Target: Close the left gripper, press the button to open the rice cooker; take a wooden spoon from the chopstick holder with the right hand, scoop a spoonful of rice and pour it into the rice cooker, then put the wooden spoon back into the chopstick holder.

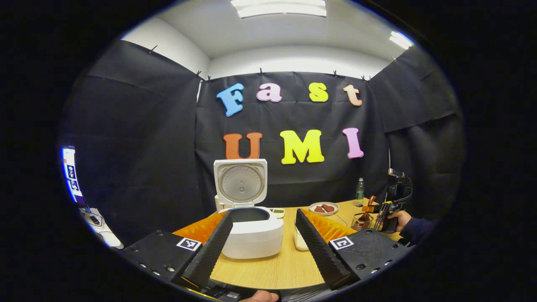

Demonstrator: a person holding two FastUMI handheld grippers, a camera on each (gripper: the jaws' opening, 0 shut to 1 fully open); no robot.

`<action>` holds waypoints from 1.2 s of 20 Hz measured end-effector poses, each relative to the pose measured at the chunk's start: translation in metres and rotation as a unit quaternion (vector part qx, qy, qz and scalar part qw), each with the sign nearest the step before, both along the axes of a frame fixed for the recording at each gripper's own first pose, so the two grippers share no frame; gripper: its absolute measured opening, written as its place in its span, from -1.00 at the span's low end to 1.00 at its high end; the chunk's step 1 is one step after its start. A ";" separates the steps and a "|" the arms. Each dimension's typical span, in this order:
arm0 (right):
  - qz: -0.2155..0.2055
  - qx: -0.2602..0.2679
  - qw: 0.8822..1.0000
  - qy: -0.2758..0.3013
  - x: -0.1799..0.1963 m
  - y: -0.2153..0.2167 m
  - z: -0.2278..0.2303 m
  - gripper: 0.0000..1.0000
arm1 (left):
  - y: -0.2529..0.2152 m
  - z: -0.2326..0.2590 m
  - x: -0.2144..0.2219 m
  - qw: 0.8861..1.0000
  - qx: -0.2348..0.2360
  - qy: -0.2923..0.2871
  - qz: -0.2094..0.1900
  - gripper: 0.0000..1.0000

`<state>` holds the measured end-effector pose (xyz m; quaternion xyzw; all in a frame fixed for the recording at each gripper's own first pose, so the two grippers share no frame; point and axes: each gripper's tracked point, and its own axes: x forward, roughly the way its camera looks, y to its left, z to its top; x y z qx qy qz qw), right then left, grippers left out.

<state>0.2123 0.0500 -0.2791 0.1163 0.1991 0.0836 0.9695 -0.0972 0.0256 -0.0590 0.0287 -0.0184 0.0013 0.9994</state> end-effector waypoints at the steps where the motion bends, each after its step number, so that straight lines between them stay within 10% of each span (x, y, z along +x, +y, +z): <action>1: 0.005 0.001 1.000 0.006 0.000 0.004 -0.003 0.98 | 0.002 -0.001 -0.002 1.000 -0.002 0.000 0.001 0.92; 12: 0.001 -0.016 1.000 0.005 0.022 0.006 -0.012 -0.24 | 0.023 -0.032 -0.006 1.000 -0.020 0.017 0.011 0.92; 24: 0.009 0.008 0.999 -0.049 0.009 0.006 0.020 -0.75 | 0.015 -0.065 0.010 0.998 -0.027 0.058 -0.002 0.92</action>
